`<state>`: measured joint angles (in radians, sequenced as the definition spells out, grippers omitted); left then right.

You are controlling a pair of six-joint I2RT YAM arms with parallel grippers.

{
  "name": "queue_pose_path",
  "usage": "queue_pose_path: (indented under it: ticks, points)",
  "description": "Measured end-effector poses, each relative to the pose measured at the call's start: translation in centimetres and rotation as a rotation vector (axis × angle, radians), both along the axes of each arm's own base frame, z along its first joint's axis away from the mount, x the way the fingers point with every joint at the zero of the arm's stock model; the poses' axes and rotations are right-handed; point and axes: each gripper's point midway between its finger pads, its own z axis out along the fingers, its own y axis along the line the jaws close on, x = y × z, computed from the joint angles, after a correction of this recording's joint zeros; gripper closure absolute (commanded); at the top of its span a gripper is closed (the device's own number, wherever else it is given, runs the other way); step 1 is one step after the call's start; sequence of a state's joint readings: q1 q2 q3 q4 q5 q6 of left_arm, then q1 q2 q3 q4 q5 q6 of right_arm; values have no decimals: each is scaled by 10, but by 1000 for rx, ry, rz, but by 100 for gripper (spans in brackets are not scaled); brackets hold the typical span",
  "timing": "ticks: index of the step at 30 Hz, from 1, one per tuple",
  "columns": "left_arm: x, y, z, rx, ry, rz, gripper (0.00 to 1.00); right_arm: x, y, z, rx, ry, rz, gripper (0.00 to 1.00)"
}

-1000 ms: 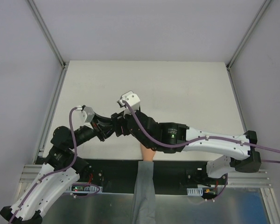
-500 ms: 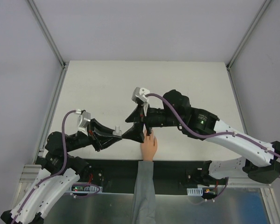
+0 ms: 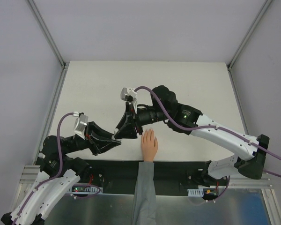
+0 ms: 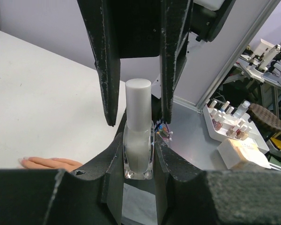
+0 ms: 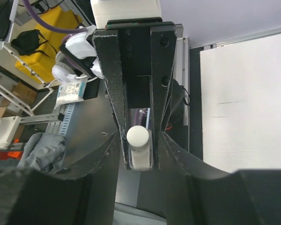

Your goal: Paint the nails

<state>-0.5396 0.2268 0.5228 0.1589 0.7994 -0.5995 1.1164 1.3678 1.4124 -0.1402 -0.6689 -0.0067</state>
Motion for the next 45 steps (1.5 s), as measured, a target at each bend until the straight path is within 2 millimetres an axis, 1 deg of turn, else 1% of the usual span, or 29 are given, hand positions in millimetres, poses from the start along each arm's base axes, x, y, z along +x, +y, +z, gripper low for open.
queue_pose_path:
  ticks: [3,4,6,7,8,13,16,18,20,22,24,27,29,30,31,32,35,36,38,39,42,45]
  points:
    - [-2,0,3,-10,-5,-7,100,-4,1,3,12,10,23,76]
    - [-2,0,4,-14,-7,-8,100,-5,1,5,19,13,29,85]
    - [-3,0,6,-20,-13,-13,100,-5,1,7,29,9,34,91]
    - [-3,0,7,-22,-13,-12,100,-4,2,8,34,6,33,96]
    - [-3,0,8,-24,-12,-10,100,-3,2,8,37,5,31,99]
    - [3,2,8,-4,-11,26,100,0,4,7,54,-4,21,99]
    - [13,3,9,23,-19,77,100,9,4,6,65,-18,-41,99]
    - [26,3,7,46,-26,133,100,19,5,5,59,-42,-149,99]
    - [41,5,2,70,-26,200,100,37,7,0,0,-77,-392,99]
    - [55,5,-3,98,-37,253,100,48,5,-3,-67,-113,-639,99]
    - [65,4,-9,129,-50,278,100,55,3,-9,-107,-145,-816,99]
    - [75,3,-21,173,-30,304,100,66,2,-19,-154,-193,-987,99]
    - [80,3,-26,184,-16,318,100,73,3,-24,-180,-219,-1043,96]
    - [82,3,-29,188,-11,325,100,75,4,-26,-189,-229,-1058,93]
    - [83,4,-31,189,-9,330,100,75,5,-28,-200,-238,-1059,87]
    - [82,4,-33,188,-8,333,100,75,5,-29,-209,-247,-1054,86]
    - [79,6,-34,168,-18,334,100,71,9,-30,-222,-270,-1002,71]
    - [76,7,-33,160,-22,335,100,69,11,-30,-225,-276,-977,63]
    - [74,10,-31,141,-22,339,100,63,13,-31,-236,-288,-907,55]
    - [72,11,-32,136,-19,340,100,63,12,-30,-240,-299,-884,52]
    - [67,12,-32,119,-10,332,100,58,10,-24,-235,-278,-765,45]
    - [63,11,-28,97,0,316,100,50,2,-12,-200,-242,-643,43]
